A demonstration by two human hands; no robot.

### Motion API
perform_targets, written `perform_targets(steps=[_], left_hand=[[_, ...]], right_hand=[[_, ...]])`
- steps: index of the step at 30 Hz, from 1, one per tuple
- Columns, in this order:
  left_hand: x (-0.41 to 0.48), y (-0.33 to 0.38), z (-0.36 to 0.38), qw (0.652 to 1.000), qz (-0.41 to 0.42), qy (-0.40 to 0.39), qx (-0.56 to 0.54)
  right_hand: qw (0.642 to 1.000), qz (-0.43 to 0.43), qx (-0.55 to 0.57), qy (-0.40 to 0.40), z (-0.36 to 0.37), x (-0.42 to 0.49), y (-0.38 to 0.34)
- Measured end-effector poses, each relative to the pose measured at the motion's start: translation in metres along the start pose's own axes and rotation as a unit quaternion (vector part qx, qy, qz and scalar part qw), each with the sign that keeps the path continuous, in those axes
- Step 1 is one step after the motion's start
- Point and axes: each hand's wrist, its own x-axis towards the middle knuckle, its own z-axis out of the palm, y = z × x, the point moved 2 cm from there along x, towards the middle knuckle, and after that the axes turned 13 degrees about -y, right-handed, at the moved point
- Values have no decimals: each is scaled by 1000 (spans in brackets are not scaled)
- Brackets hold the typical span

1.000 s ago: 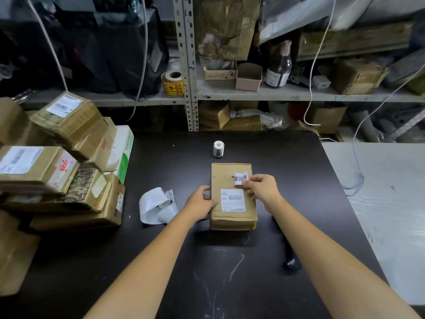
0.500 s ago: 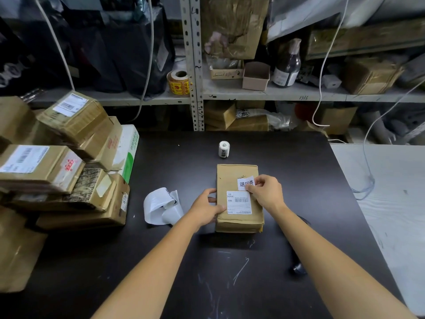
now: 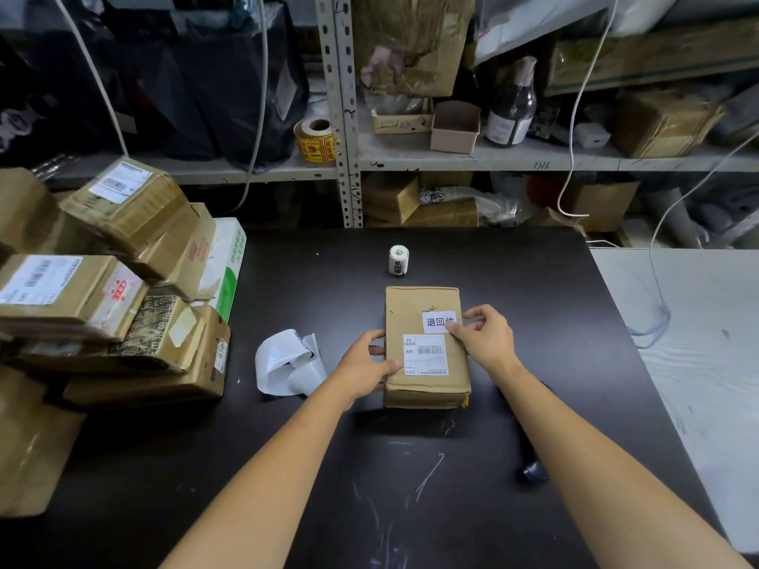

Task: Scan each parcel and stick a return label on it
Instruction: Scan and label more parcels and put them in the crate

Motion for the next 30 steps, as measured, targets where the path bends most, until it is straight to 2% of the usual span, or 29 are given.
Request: perform_targets(steps=[4,11,15,19,23,30], left_hand=[[0,1,0,1000,3,1,2],[-14,5,5,998,28,19,-46],[-51,17,-1,993,66,73,-58],[-115,20,-11,980,96,162,-70],[-190,4,-21,961,114,225,-115],[-331,-54,-38,909,138,358,-161]], right_hand=[[994,14,101,-41,1,-2,8],[992,-30,109,-57,-2,-11,-5],[985,-76,115,-102,-1,-22,-38],[971,-116,113,-176,17,-45,-86],[944,-169,94,-268,50,-92,-124],[884,-284,-19,-370,138,-196,-175]])
